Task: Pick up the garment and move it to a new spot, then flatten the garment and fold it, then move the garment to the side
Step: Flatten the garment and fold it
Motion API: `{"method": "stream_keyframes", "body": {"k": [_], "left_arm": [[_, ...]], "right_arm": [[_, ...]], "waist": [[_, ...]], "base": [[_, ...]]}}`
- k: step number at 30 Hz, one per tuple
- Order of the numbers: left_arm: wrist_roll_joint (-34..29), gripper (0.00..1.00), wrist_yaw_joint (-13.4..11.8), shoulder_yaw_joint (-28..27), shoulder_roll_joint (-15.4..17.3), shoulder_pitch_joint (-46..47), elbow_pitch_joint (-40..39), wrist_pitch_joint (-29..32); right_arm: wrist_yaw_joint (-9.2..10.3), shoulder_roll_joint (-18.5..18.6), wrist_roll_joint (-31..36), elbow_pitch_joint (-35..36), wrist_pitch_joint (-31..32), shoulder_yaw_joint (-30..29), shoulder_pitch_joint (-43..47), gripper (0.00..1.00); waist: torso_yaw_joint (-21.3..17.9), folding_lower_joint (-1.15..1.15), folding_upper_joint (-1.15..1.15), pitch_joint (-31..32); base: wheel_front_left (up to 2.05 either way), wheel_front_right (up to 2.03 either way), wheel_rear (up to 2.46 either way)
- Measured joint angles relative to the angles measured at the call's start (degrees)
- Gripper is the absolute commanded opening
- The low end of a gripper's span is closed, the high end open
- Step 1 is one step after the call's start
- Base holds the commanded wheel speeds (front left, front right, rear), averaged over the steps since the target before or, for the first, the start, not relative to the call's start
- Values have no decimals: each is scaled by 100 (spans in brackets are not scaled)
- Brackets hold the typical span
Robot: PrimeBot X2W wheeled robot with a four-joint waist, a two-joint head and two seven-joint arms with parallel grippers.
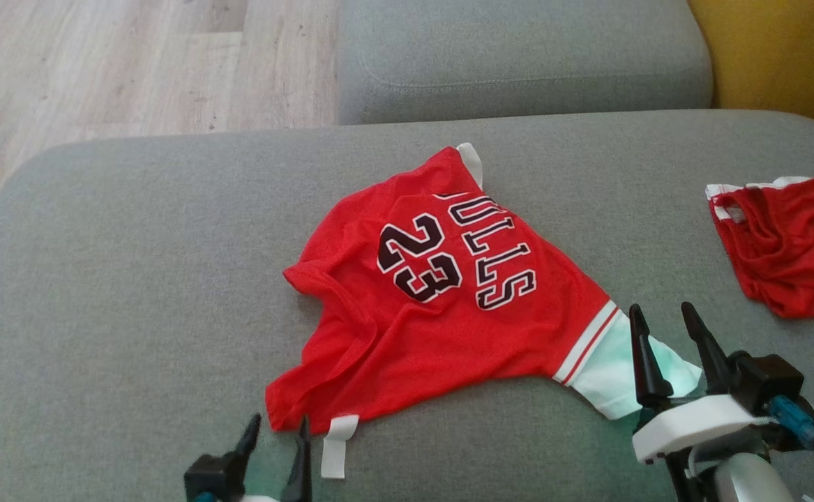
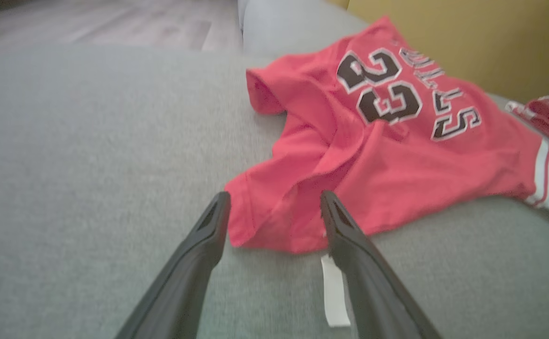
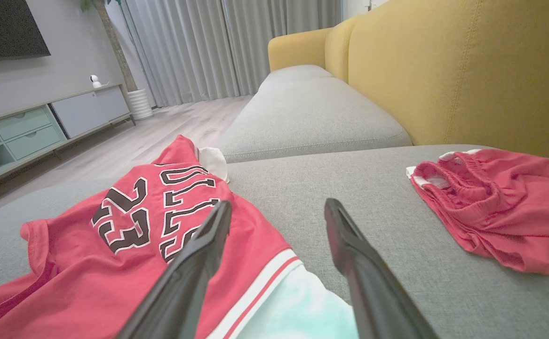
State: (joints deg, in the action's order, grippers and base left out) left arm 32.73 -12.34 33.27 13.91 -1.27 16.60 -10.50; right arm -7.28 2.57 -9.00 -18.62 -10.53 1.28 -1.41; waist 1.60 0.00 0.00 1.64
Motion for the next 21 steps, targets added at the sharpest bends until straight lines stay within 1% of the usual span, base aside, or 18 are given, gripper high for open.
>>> {"method": "stream_keyframes", "body": {"k": [5,11,12,13,14,15,16,18,19,21], "left_arm": [[152,100,23,102,-207,124,508,398],[210,100,25,120,-416,531,965,444],[213,98,26,118,-448,587,1037,445],[237,89,27,115,-482,630,1103,445],[263,75,29,115,-510,660,1163,444],[265,54,31,115,-525,692,1228,442],[265,43,33,115,-535,708,1267,435],[265,12,80,112,-552,714,1290,320],[258,0,83,114,-548,716,1288,247],[249,0,122,114,-545,717,1248,114]], "right_arm": [[0,0,1,42,37,10,-13,100],[0,0,60,74,45,-21,-29,100],[0,1,60,75,45,-33,-31,100],[0,1,60,77,45,-40,-36,100],[0,1,60,80,45,-43,-39,100],[0,0,60,80,45,-51,-40,100],[0,0,60,81,45,-64,-40,100],[0,0,62,83,44,-123,-40,100],[0,0,62,83,43,-158,-40,100],[0,1,68,83,38,-211,-40,100]], "waist": [[-70,0,0,-92],[-226,1,0,-287],[-245,0,0,-316],[-264,1,0,-341],[-281,0,0,-365],[-295,0,0,-385],[-303,1,0,-403],[-295,1,0,-428],[-276,1,0,-432],[-222,0,0,-433]], "base": [[0,0,0],[0,0,0],[0,0,0],[0,0,0],[0,0,0],[0,0,0],[0,0,0],[0,0,0],[0,0,0],[0,0,0]]}}
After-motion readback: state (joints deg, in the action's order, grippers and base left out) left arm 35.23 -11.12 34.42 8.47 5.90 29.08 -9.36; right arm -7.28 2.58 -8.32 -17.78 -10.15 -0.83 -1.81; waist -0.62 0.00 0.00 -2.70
